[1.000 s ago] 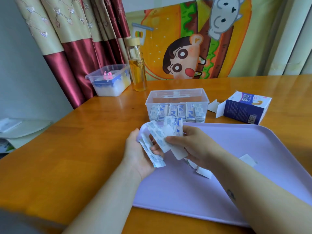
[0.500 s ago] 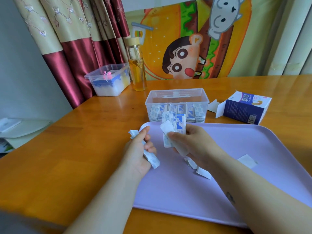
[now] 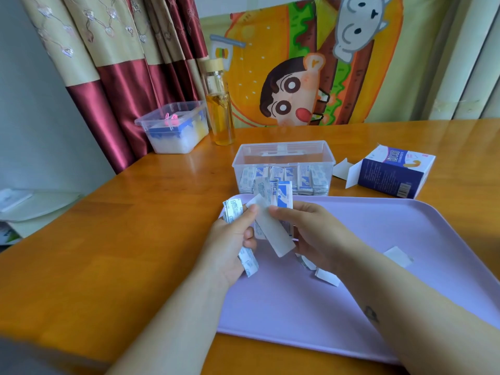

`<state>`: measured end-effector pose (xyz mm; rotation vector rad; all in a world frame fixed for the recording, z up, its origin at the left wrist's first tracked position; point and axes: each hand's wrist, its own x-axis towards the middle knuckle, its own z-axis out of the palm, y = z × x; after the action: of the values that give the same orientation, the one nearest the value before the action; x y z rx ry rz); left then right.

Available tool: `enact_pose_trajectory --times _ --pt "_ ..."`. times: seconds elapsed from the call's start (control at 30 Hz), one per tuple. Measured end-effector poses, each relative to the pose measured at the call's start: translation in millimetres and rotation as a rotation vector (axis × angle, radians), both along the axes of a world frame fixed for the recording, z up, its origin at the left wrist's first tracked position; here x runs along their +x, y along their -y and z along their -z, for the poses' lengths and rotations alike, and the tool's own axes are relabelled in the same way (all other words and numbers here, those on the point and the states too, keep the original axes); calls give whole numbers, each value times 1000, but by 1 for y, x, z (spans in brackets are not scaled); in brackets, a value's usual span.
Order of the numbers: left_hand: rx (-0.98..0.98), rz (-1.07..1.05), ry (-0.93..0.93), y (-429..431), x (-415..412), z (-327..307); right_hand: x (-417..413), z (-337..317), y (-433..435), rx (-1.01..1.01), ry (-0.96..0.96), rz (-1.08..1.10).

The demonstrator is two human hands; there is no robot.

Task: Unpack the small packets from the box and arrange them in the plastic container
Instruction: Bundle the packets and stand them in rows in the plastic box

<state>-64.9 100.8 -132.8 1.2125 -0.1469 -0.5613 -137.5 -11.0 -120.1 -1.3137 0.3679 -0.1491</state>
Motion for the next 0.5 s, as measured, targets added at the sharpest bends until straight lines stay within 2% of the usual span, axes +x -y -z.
enact_pose_trajectory --times 0.13,0.3,0.37,0.47,0.5 --pt "-13 -11 -72 -2 0 -2 0 -1 2 31 -14 38" --pt "-122 -58 -284 -3 6 -2 1 -1 6 -72 -48 175" --pt "-194 -55 -397 -5 11 -1 0 -1 7 -92 -42 153" --pt "-374 77 -603 -9 13 -4 -1 1 2 -170 -37 43" --pt "-395 137 -598 -10 11 -8 0 2 -1 -202 -38 5"
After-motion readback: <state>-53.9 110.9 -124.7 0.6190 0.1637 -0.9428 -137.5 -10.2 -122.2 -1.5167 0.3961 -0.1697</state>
